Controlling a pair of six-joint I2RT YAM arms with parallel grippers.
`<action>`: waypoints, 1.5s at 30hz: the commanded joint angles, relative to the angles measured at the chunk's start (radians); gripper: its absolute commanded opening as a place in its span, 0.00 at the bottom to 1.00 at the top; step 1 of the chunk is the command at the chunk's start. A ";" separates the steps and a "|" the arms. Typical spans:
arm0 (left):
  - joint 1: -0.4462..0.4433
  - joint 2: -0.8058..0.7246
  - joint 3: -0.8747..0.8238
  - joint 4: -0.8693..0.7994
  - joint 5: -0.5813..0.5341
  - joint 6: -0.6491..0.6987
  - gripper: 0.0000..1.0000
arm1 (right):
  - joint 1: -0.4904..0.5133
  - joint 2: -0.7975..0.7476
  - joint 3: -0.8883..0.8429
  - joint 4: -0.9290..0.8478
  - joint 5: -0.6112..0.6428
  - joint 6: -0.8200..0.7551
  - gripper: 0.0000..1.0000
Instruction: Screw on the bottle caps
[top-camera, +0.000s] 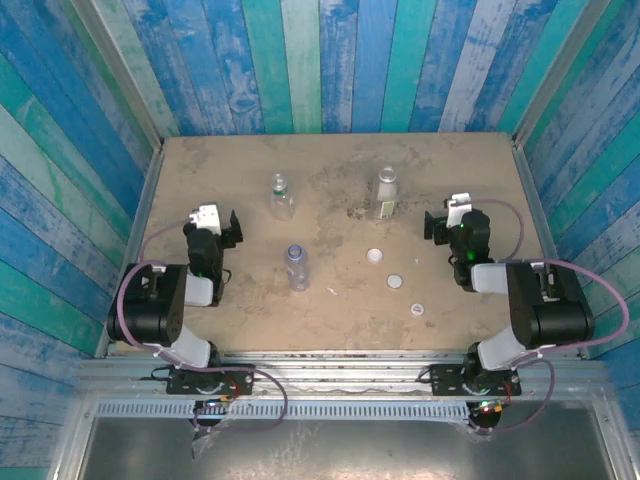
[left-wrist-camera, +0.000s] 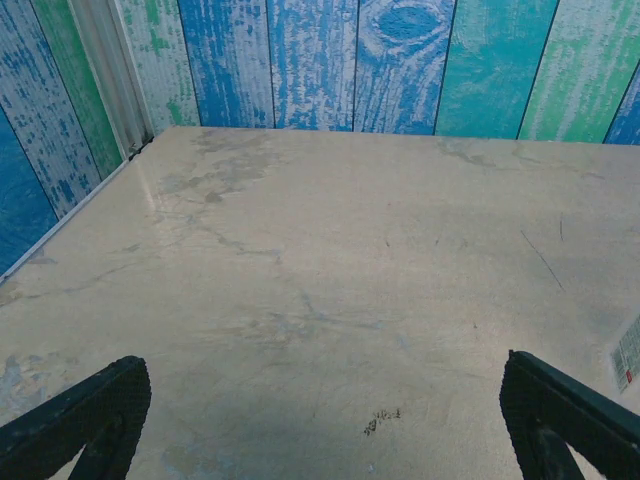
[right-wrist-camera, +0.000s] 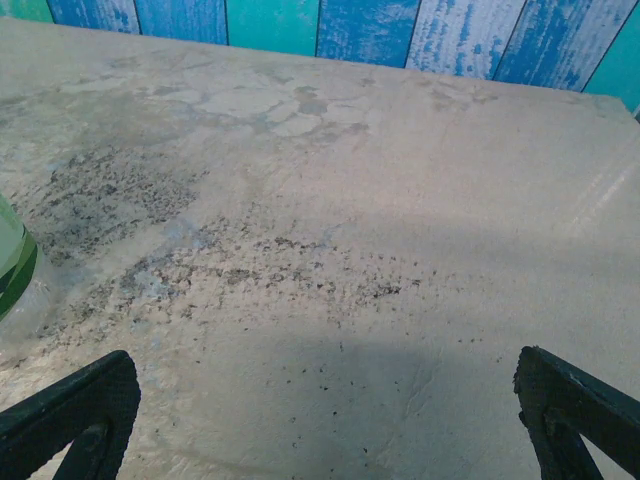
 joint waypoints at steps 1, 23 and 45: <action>-0.002 -0.043 -0.012 -0.003 0.006 -0.006 0.94 | -0.005 -0.017 -0.008 -0.012 0.004 -0.009 1.00; -0.003 -0.044 -0.013 -0.002 0.007 -0.005 0.94 | -0.009 -0.018 -0.008 -0.012 -0.006 -0.008 1.00; -0.263 -0.690 0.088 -0.546 -0.100 -0.030 0.94 | 0.171 -0.590 0.090 -0.543 -0.062 -0.055 1.00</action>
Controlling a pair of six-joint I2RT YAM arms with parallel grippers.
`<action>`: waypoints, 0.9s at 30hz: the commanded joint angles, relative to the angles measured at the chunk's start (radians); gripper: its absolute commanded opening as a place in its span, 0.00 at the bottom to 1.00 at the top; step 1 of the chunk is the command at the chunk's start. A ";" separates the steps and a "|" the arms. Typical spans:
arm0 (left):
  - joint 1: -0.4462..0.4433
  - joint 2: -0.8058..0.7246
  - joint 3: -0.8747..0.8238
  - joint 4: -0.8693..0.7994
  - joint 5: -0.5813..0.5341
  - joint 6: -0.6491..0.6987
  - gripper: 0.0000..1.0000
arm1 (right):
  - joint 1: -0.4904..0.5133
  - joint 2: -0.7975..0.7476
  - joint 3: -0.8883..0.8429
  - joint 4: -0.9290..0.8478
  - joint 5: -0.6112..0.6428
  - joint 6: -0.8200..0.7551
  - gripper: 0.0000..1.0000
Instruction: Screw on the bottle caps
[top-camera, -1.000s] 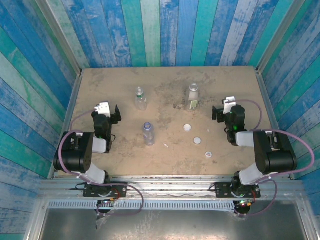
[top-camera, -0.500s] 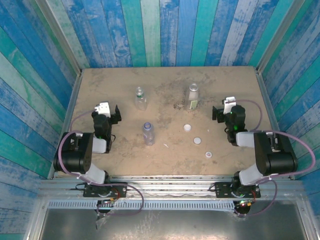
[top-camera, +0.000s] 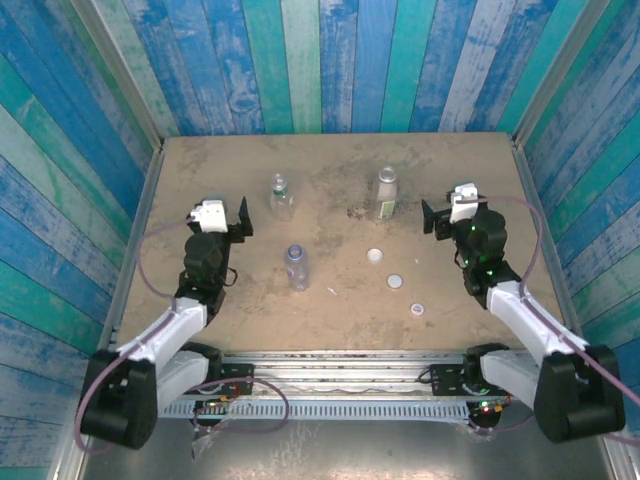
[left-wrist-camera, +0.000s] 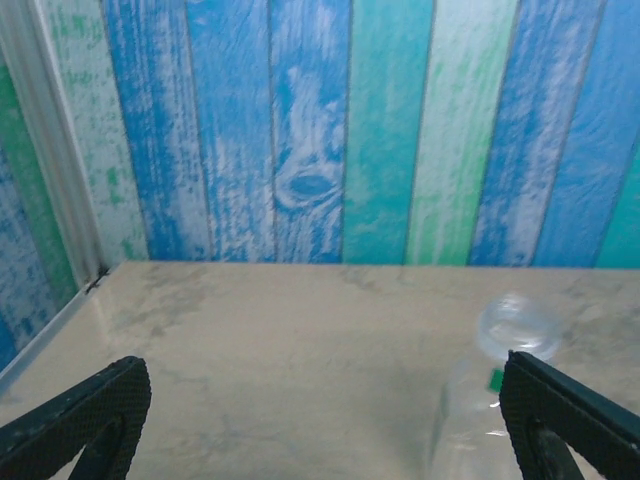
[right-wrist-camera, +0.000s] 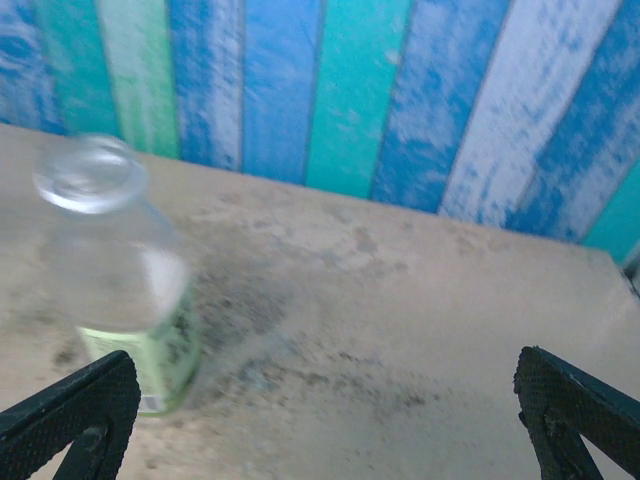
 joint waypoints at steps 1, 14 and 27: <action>-0.056 -0.131 0.059 -0.165 -0.008 -0.033 0.94 | 0.075 -0.094 0.041 -0.182 -0.031 -0.027 1.00; -0.299 -0.393 -0.045 -0.258 0.317 0.035 0.94 | 0.288 -0.096 0.123 -0.321 -0.316 -0.047 1.00; -0.410 -0.329 -0.233 -0.079 0.390 0.070 0.94 | 0.293 0.014 0.144 -0.266 -0.353 -0.043 1.00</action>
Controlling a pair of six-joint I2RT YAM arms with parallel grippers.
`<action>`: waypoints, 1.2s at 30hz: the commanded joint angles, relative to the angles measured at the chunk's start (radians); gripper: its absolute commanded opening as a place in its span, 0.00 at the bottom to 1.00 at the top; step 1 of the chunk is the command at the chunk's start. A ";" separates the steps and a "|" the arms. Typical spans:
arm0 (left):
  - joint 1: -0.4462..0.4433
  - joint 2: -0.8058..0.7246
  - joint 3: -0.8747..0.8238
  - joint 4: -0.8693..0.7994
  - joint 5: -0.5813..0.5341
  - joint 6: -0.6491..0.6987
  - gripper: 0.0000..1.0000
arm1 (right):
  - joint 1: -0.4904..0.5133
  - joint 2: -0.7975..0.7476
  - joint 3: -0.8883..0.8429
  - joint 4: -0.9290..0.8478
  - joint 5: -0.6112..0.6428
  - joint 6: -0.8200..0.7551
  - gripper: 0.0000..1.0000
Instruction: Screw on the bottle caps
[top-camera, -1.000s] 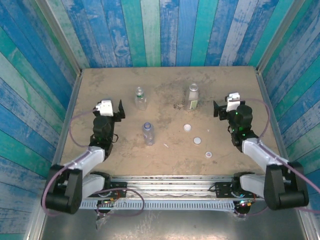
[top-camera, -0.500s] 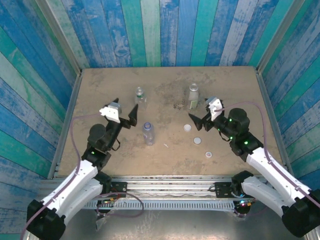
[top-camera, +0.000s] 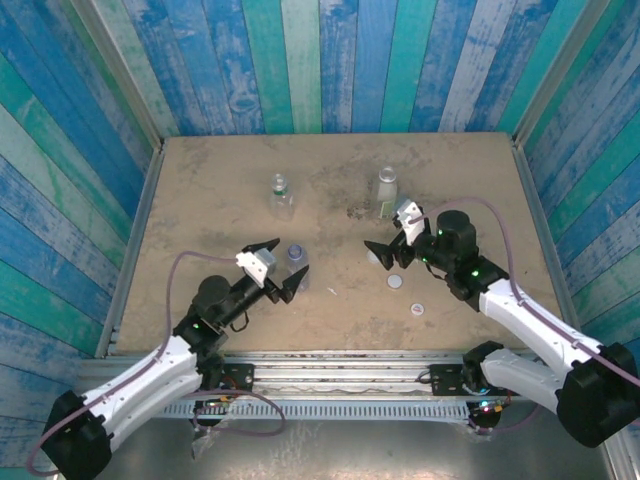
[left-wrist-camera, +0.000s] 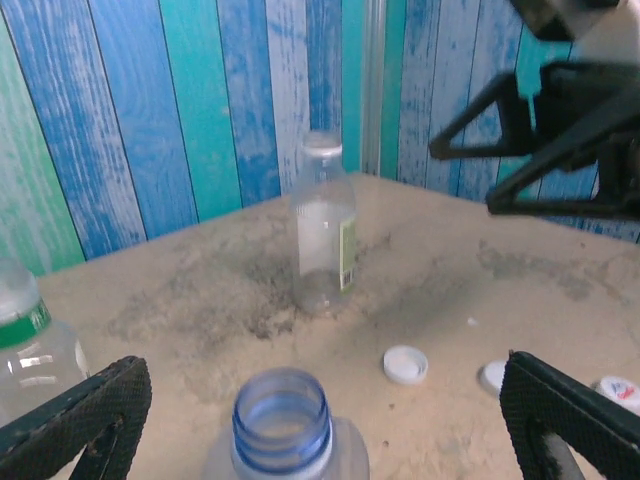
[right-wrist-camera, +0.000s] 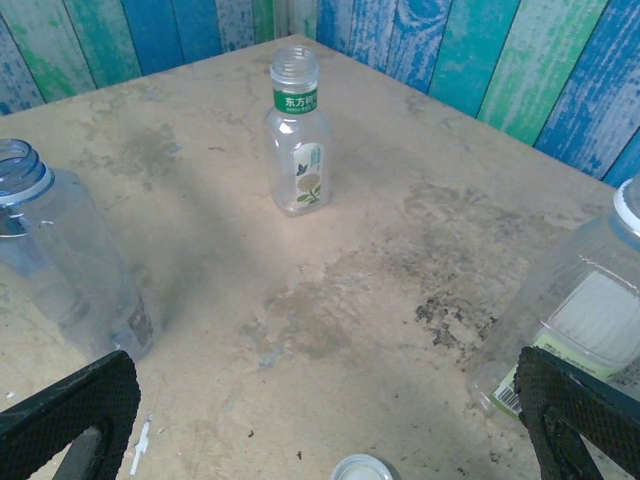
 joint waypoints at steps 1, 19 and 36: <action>-0.003 0.037 -0.039 0.111 0.014 0.008 0.94 | 0.005 0.003 0.034 0.014 -0.024 0.000 1.00; -0.002 0.541 -0.120 0.603 -0.049 -0.051 0.98 | 0.013 0.039 0.036 0.043 -0.025 0.023 1.00; -0.002 0.532 -0.108 0.560 -0.051 -0.035 0.61 | 0.014 0.050 0.027 0.061 -0.020 0.033 1.00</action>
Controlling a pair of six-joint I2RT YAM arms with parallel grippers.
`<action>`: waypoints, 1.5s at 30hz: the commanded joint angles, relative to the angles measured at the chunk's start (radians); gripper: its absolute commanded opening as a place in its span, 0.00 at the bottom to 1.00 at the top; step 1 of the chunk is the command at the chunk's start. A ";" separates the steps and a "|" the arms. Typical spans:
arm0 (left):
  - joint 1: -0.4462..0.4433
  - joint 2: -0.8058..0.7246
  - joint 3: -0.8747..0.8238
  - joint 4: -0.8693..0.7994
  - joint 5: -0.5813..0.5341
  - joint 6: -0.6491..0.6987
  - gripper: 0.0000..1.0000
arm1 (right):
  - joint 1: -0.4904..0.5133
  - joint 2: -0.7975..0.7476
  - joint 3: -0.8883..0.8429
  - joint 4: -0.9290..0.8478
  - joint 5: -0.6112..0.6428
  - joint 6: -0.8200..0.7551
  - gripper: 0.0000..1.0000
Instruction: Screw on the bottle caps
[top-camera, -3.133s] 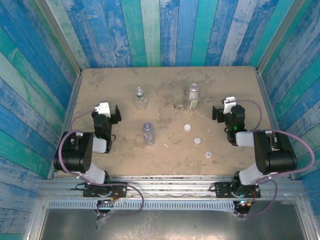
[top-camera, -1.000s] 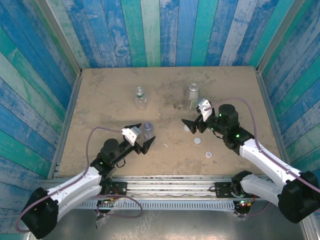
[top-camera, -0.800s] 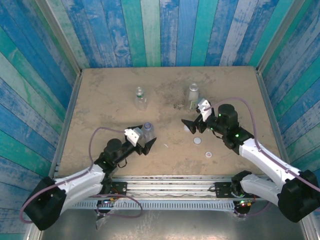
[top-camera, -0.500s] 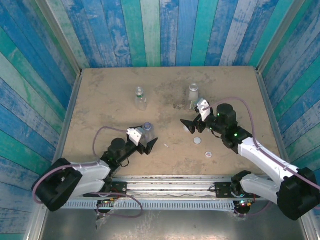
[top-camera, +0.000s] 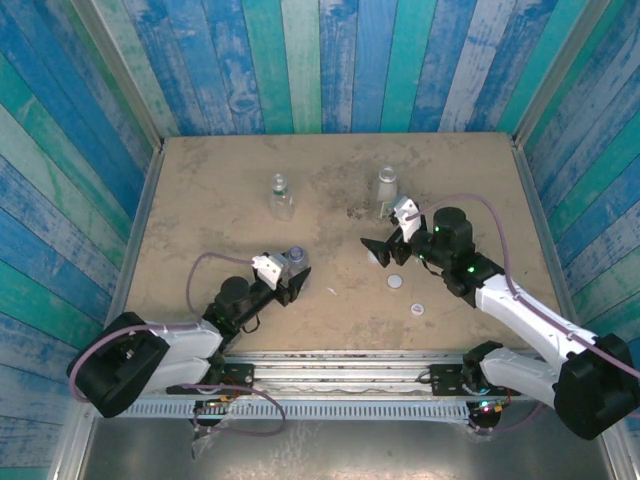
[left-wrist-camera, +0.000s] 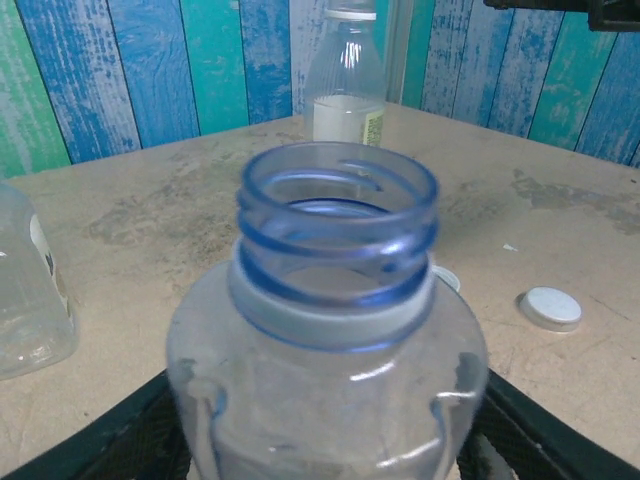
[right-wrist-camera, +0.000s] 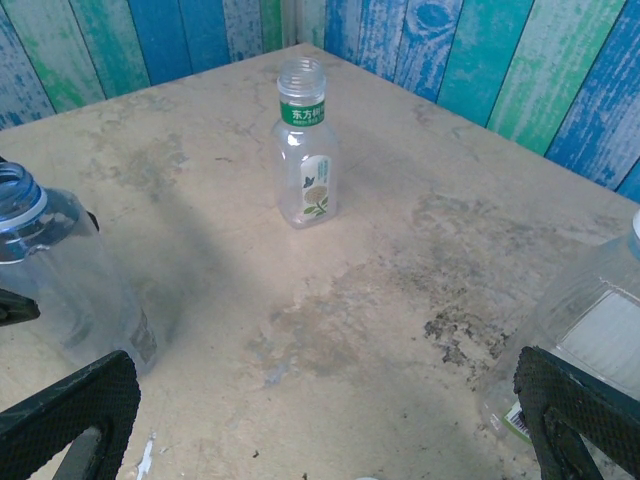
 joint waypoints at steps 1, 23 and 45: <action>-0.002 -0.008 0.003 0.004 -0.004 0.006 0.59 | 0.008 0.008 0.012 0.024 -0.008 0.018 1.00; -0.002 0.356 0.265 0.175 0.381 0.000 0.53 | 0.008 -0.181 -0.124 0.032 0.319 0.241 1.00; 0.021 0.562 0.383 0.163 0.525 0.030 0.57 | 0.166 -0.295 -0.092 -0.538 0.562 0.566 0.97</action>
